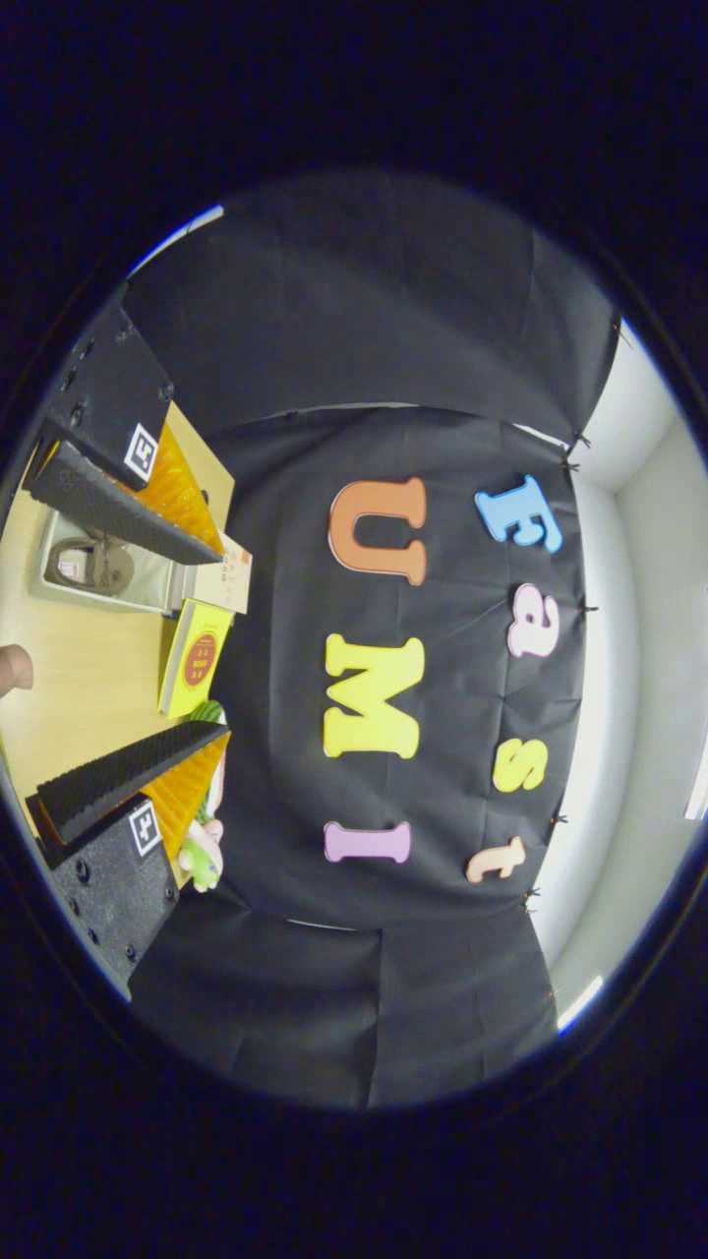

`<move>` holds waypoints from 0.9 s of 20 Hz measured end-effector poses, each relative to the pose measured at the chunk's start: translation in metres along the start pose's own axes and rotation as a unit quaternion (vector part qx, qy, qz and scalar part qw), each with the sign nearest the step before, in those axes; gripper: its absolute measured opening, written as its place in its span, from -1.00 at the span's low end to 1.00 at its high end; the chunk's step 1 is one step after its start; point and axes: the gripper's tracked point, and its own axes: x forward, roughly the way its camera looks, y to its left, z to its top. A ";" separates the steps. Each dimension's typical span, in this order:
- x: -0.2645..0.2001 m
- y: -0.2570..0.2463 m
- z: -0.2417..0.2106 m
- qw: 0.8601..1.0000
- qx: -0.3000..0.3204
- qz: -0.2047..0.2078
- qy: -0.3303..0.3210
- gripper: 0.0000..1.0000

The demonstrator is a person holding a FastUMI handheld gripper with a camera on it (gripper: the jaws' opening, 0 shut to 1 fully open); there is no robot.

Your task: Open the storage box then place both shoes into the box .Put the left shoe in first, then the right shoe, with the right side of both shoes facing outward in a uniform manner.

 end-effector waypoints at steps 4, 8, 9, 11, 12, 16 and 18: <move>-0.020 -0.015 -0.002 1.000 -0.006 0.003 -0.002 1.00; -0.035 -0.035 -0.006 1.000 0.023 0.007 -0.005 1.00; -0.040 -0.047 -0.001 0.999 0.029 -0.005 -0.021 1.00; -0.048 -0.058 -0.002 0.999 0.033 -0.008 -0.031 1.00; -0.053 -0.060 -0.006 0.999 0.036 -0.006 -0.029 1.00; -0.060 -0.079 -0.018 0.999 0.029 -0.010 -0.032 1.00; -0.064 -0.086 -0.024 0.999 0.035 -0.010 -0.032 1.00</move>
